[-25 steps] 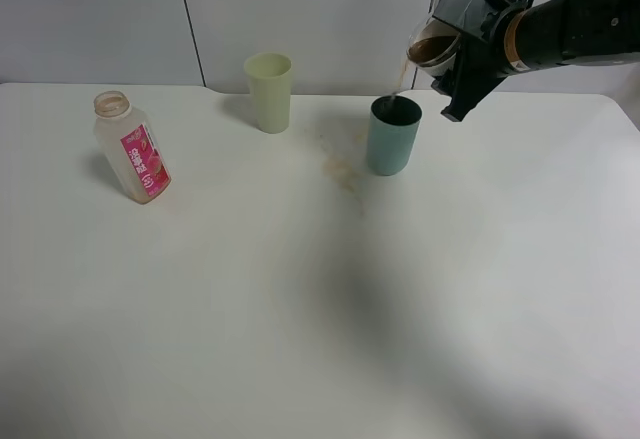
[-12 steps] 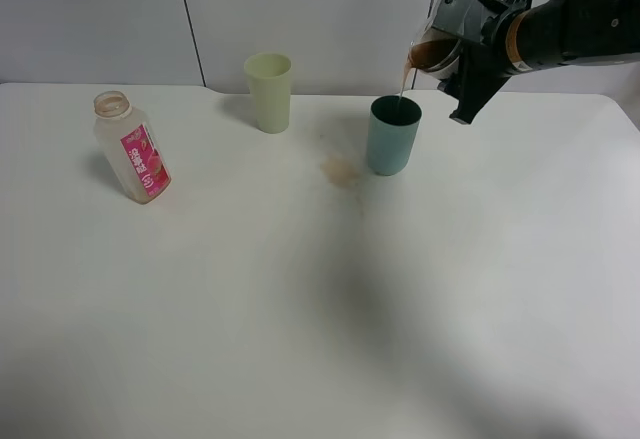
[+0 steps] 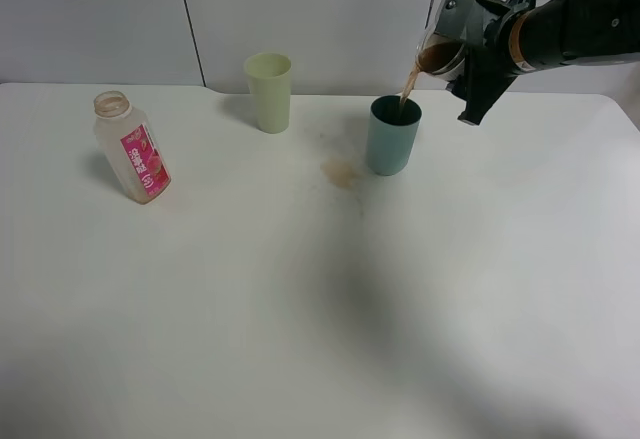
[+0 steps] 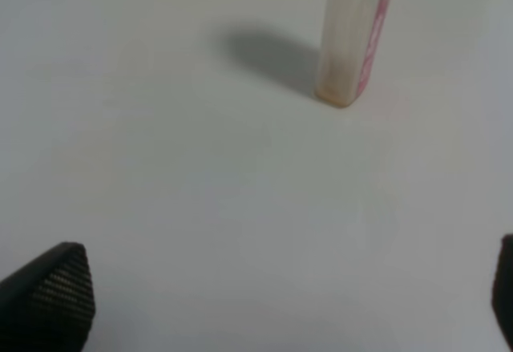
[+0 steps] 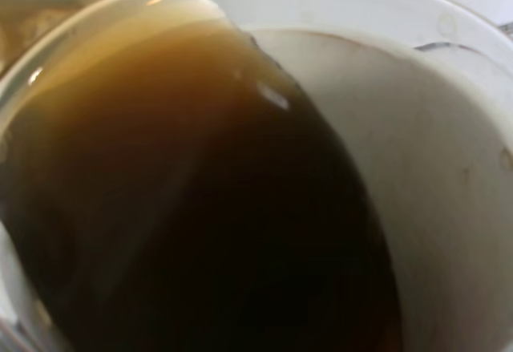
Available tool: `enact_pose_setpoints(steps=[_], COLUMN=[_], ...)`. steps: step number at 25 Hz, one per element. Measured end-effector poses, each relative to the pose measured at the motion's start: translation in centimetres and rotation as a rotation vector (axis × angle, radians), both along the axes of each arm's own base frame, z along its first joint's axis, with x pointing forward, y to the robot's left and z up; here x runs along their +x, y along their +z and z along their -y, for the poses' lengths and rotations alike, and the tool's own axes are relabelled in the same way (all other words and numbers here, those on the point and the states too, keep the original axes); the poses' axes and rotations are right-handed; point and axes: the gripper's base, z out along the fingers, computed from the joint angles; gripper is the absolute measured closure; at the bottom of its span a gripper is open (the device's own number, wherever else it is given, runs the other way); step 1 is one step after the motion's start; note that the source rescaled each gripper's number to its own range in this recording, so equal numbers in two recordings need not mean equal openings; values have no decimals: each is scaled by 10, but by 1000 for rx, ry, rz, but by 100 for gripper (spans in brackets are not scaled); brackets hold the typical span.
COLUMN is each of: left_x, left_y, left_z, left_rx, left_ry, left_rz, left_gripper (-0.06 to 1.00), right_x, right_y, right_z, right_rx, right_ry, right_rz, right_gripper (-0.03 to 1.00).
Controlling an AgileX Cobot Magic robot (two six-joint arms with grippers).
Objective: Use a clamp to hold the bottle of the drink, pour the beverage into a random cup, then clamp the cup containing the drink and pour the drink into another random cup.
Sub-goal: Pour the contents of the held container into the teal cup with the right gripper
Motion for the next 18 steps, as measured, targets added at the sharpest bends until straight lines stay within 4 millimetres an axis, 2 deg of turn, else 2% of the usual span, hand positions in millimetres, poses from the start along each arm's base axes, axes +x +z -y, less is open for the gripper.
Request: enact_pose_setpoints(steps=[18], left_x=[0], left_y=[0], left_z=[0], left_rx=[0], left_ry=[0], left_rz=[0], left_gripper=[-6], right_x=[0], right_y=[0], right_z=[0], right_rx=[-48], right_ry=[35], right_rz=[10], right_gripper=[96])
